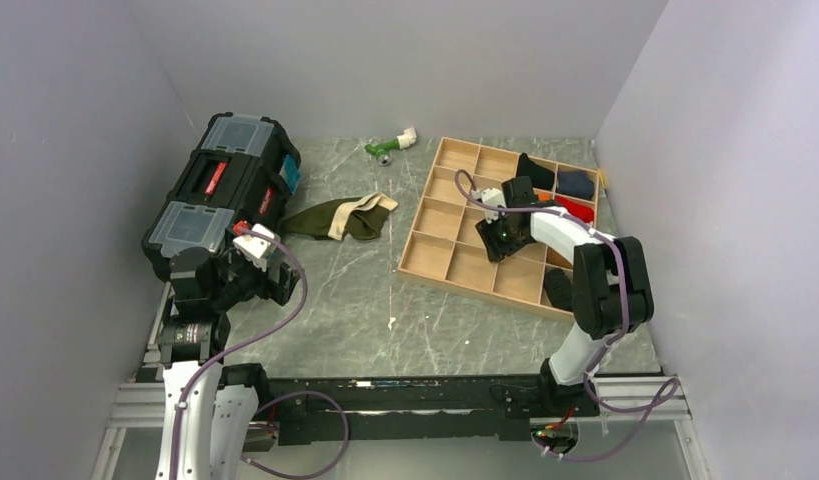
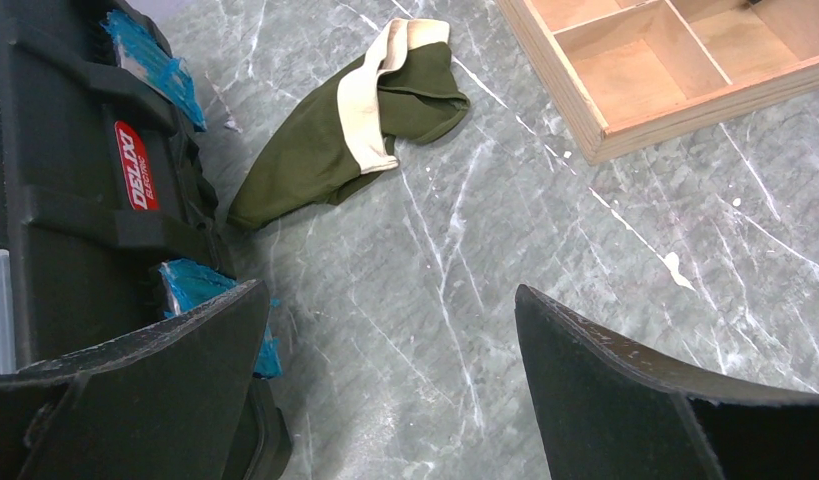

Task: Roll the underwear
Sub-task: Move the storage box to the center of the board.

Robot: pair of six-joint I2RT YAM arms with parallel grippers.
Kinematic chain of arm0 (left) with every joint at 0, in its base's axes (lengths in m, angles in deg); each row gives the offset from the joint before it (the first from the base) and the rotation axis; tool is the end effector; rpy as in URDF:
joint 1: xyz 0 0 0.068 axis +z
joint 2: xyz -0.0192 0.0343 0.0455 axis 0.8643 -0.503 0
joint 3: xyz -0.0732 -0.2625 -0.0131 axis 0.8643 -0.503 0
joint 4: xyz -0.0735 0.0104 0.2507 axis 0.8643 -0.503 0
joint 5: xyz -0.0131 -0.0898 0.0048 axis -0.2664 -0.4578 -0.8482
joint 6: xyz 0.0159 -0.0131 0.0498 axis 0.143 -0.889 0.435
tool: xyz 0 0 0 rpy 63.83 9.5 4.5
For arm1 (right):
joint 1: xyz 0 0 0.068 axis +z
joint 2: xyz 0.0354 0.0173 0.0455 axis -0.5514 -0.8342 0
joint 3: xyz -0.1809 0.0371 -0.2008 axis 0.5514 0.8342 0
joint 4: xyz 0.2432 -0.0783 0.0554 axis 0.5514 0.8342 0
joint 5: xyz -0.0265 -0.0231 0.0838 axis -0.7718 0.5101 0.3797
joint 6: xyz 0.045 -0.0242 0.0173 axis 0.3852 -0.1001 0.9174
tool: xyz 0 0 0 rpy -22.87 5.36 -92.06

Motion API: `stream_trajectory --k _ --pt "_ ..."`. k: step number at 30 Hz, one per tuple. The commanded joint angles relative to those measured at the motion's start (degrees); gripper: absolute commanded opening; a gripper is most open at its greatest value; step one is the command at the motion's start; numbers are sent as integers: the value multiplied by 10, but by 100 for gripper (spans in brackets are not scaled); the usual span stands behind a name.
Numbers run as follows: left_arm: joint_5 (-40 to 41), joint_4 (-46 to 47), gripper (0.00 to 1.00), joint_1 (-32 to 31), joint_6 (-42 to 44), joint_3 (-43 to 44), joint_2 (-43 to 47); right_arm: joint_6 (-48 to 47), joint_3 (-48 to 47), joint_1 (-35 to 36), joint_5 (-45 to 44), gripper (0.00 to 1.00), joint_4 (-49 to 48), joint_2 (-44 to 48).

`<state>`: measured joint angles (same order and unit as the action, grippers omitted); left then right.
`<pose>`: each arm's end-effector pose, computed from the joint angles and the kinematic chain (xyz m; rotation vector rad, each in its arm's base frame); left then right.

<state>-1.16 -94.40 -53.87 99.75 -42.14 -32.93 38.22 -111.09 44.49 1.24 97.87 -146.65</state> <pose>0.1237 -0.0082 0.2999 0.6104 1.7818 -0.3146 0.3228 0.0684 0.1779 -0.7824 2.5881 0.1545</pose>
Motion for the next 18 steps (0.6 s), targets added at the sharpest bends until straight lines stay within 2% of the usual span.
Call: stream_trajectory --k 1,6,18 --pt "-17 3 99 3 9 16 4 -70 -38 -17 20 36 40 -25" --pt "-17 3 99 2 9 15 4 -148 -67 -40 10 24 87 -45" --pt "-20 1 99 4 11 15 2 -260 -134 -106 -52 14 142 -114"
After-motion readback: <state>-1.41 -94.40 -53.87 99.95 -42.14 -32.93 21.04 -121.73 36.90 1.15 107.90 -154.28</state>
